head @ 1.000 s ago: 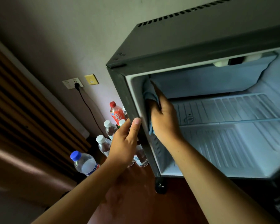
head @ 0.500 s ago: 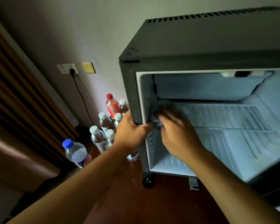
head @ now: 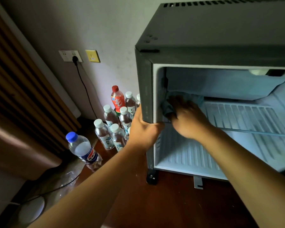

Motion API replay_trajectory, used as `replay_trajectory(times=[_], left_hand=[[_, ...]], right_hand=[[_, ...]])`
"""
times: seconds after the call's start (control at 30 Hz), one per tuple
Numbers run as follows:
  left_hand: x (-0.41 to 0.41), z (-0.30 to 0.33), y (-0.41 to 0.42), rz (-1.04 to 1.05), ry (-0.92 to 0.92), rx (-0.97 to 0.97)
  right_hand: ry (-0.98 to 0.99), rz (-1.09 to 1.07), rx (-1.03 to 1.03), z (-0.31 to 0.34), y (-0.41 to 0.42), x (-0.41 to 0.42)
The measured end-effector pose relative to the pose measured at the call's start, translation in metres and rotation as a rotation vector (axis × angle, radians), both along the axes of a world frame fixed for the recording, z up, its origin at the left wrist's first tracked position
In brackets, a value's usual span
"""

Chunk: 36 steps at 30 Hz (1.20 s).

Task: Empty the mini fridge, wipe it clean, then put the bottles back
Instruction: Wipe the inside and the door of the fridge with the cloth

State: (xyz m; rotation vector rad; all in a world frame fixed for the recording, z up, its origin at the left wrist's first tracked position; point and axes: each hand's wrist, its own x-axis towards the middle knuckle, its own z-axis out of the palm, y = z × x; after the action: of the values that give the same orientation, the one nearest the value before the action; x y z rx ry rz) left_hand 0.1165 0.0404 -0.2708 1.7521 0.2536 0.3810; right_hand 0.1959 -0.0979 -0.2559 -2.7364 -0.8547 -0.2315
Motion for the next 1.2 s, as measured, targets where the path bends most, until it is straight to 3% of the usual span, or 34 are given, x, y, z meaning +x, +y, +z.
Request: replay_trajectory(times=[0.27,0.67,0.9,1.2], left_hand=[[-0.005,0.006,-0.003,-0.031,-0.05,0.001],[-0.004,0.009,-0.003,-0.061,-0.136,-0.027],[0.001,-0.002,0.0,-0.041,-0.089,-0.022],[0.0,-0.011,-0.002,0.036,-0.021,-0.001]], right_hand=[[0.107,-0.065,-0.023,0.016,-0.001,-0.033],[0.059,0.004,-0.044,0.01,-0.008,-0.04],[0.094,-0.015,-0.126,0.011,-0.002,-0.005],[0.061,-0.029,-0.015,0.005,-0.001,-0.007]])
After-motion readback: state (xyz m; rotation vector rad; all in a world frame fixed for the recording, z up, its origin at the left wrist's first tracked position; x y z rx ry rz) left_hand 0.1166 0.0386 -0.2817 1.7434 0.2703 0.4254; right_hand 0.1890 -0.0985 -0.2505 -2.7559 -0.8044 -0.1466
